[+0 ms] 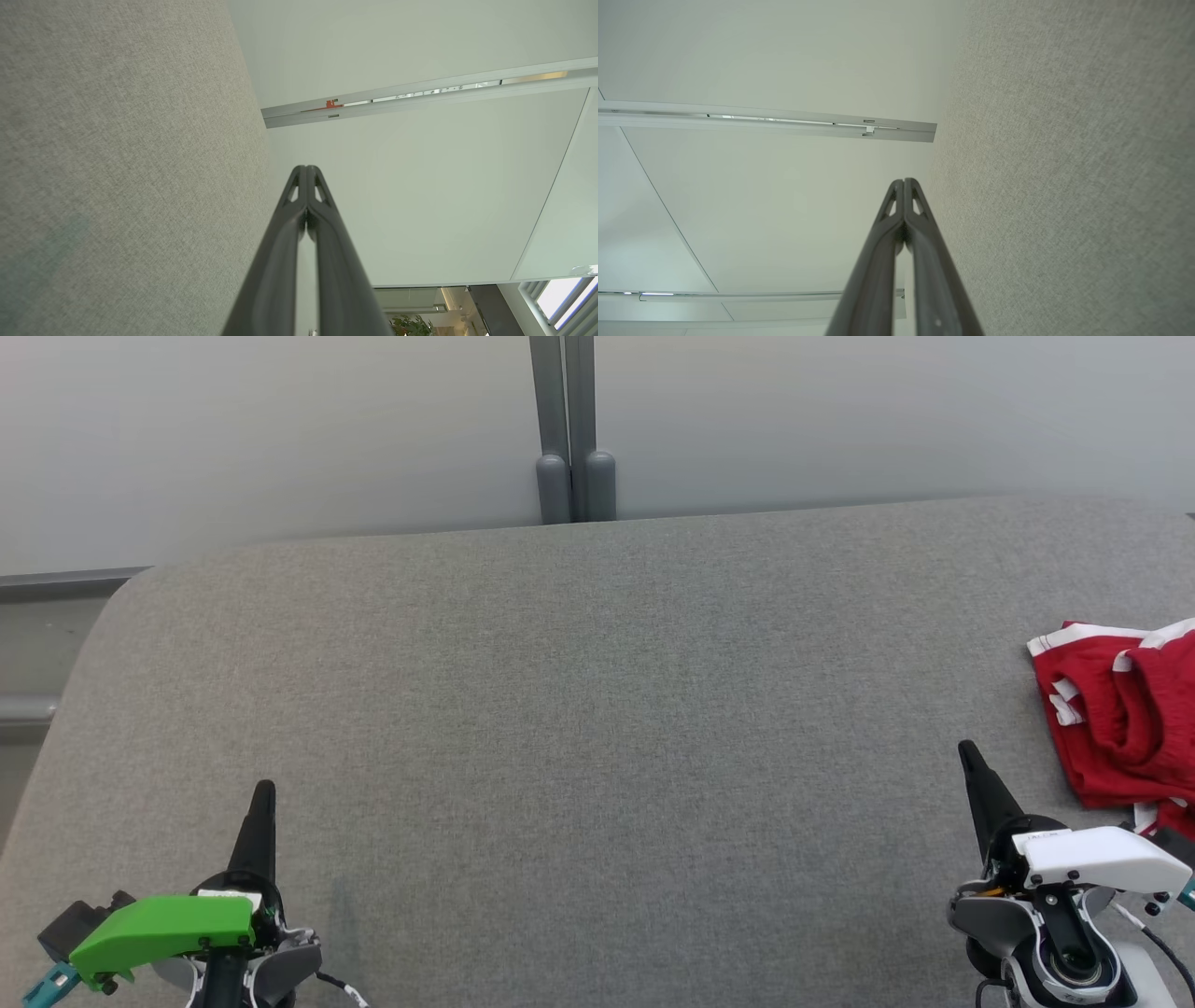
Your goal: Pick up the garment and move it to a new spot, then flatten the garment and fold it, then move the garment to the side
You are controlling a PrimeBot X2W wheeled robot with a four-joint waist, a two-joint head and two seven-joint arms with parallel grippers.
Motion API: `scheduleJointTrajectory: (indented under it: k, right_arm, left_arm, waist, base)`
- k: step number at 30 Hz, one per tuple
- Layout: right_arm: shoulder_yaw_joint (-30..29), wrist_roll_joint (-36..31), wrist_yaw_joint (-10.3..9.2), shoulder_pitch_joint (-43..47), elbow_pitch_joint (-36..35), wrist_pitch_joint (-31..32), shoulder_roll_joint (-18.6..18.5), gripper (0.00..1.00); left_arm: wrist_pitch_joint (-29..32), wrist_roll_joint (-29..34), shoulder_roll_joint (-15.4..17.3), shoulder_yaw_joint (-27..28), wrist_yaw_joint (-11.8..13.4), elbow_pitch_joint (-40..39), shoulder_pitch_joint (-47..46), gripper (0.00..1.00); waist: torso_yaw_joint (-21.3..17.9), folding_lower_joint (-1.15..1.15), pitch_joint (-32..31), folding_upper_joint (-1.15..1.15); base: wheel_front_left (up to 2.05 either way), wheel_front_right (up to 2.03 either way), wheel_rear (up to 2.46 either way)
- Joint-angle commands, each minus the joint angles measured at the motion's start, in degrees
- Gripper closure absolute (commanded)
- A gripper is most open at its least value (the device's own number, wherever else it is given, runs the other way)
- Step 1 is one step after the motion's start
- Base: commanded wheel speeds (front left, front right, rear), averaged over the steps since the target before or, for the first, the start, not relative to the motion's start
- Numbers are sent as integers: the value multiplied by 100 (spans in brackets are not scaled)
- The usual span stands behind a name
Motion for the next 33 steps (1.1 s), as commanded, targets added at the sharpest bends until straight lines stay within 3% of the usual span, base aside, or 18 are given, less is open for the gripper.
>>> scheduleJointTrajectory:
  k: [1,19,33]
  right_arm:
    - [-19,124,3,69,-60,48,-26,100]
    - [-53,849,3,111,-183,225,-29,100]
    - [-52,865,3,108,-185,229,-29,100]
  left_arm:
    - [30,-125,33,39,-55,-46,-105,100]
    - [211,-812,38,181,-166,-124,-132,100]
    - [224,-804,37,181,-169,-122,-121,100]
  waist:
    - [0,0,1,0]
    - [-1,0,11,0]
    - [-1,0,11,0]
  base:
    - [0,0,0]
    - [0,0,0]
    - [0,0,0]
